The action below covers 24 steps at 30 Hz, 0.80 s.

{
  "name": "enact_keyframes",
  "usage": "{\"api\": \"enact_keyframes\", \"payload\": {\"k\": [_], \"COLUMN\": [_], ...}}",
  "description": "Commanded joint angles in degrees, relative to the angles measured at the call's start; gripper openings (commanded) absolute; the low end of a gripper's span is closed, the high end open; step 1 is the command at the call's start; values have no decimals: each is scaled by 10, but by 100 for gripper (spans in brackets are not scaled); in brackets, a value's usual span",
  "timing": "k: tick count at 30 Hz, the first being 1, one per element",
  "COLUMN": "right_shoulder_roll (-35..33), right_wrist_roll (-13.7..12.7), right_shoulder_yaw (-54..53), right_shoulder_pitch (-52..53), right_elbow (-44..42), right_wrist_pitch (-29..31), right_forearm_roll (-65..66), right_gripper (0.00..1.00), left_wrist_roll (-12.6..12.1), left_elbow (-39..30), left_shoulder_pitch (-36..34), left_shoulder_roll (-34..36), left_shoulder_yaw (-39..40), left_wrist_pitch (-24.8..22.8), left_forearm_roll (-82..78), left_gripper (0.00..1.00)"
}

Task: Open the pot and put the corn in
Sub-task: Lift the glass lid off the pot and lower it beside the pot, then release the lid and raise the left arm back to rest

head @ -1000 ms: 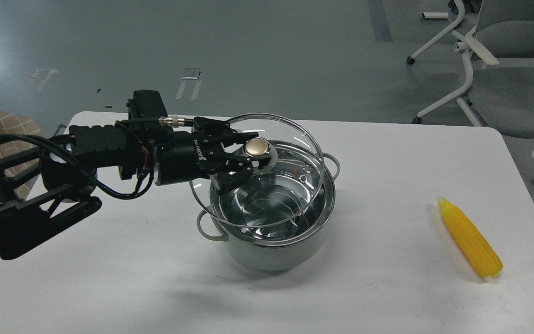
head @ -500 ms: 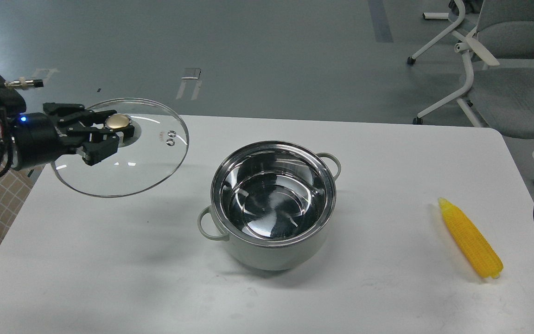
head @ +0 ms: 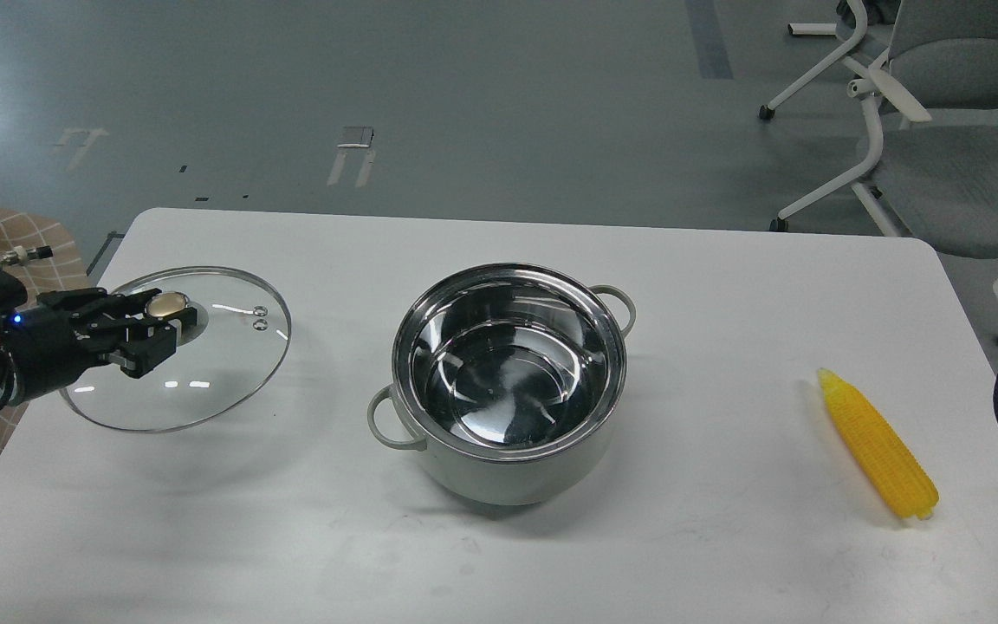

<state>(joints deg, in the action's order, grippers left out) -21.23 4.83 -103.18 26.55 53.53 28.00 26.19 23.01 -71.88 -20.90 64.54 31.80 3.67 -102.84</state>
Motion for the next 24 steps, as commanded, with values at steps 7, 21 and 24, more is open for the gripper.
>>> {"api": "enact_keyframes", "payload": {"k": [7,21,24], "right_shoulder_roll": [1,1,1], "right_wrist_roll": [0,0,0], "right_shoulder_yaw": [0,1,3], "right_shoulder_pitch": [-4,-7,-9], "right_elbow": [0,0,0], "right_wrist_pitch": [0,0,0], "right_forearm_roll": [0,0,0], "right_gripper": [100,100,100], "left_wrist_roll": [-1,0,-1], "left_elbow": [26,45,45], "left_shoulder_pitch": [38,57,56], "left_shoulder_roll": [-39,-76,-78], "left_shoulder_yaw": [0,0,6], "left_wrist_pitch": [11,22,22], "left_forearm_roll": [7,12,13], "left_gripper": [28,37,74]}}
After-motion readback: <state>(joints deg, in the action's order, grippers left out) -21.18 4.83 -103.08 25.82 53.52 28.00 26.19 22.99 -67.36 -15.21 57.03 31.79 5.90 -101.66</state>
